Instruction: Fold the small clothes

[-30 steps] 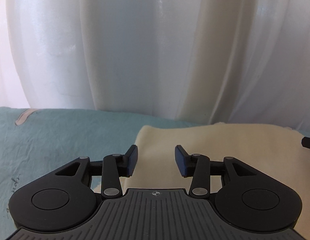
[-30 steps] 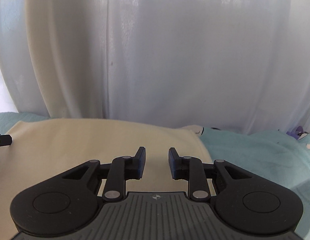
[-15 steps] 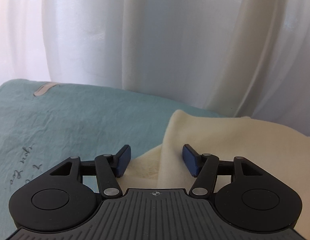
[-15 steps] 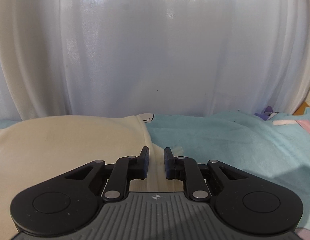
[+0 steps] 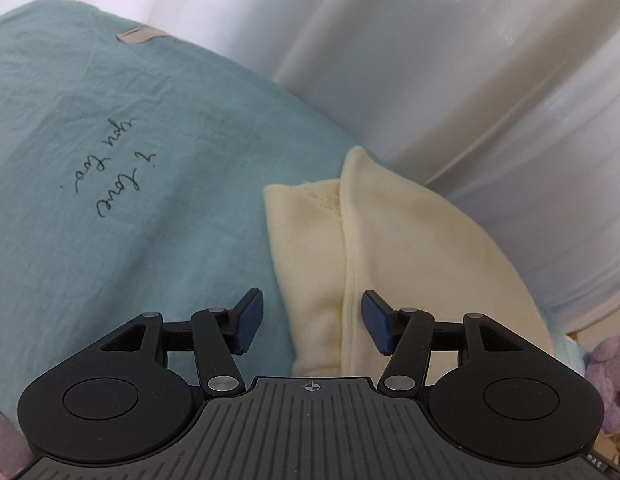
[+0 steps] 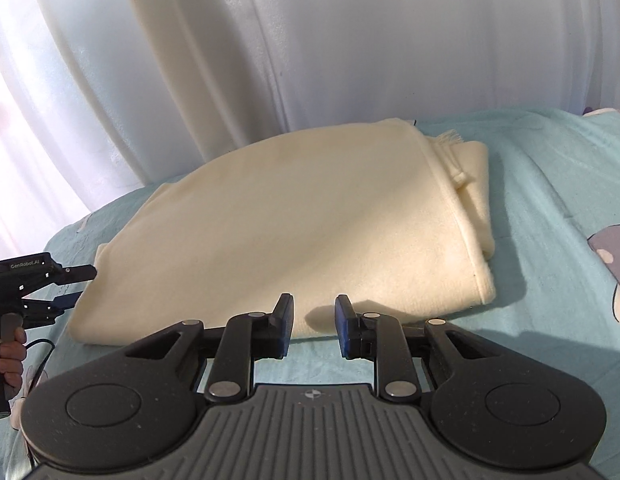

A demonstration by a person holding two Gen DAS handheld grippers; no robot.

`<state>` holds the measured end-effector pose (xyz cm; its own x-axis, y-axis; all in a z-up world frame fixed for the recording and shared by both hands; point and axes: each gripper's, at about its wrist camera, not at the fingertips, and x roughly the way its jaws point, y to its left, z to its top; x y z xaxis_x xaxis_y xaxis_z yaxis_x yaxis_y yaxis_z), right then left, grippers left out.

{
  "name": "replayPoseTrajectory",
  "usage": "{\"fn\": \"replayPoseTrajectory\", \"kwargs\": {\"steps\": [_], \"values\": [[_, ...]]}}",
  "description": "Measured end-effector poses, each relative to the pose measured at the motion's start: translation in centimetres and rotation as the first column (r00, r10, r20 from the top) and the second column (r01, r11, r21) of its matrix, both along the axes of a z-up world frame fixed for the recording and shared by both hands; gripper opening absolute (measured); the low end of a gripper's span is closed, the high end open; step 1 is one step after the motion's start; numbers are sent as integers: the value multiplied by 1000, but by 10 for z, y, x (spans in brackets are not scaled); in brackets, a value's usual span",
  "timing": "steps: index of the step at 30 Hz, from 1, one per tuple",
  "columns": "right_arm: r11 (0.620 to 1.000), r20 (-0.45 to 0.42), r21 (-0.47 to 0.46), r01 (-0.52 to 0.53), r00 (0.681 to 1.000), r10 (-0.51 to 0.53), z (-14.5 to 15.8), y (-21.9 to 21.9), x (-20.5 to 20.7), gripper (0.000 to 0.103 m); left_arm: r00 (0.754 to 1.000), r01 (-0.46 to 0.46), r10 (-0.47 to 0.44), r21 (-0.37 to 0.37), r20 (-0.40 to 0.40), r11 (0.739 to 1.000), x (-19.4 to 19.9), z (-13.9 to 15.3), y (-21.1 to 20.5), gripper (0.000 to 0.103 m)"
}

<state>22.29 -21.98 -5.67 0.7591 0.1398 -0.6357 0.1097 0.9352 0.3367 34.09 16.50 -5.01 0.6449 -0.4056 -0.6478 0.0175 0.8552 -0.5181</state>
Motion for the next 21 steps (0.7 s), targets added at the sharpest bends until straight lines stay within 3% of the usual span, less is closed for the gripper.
{"fn": "replayPoseTrajectory", "kwargs": {"steps": [4,6,12,13,21], "values": [[1000,27,11,-26,999,26,3,8,6,25,1000,1,-3,-120,-22,993,-3,-1,1,52],[999,26,1,-34,999,34,4,13,5,25,1000,10,-12,-141,-14,990,-2,-3,0,52],[997,7,-36,-67,998,68,7,26,-6,25,999,1,-11,-189,-51,982,13,-17,3,29],[996,10,-47,-76,997,77,8,30,-4,25,999,2,-12,-200,-50,980,14,-18,3,21],[989,48,-79,-124,991,128,17,49,2,25,1000,23,-21,-157,17,987,7,11,-10,16]]}}
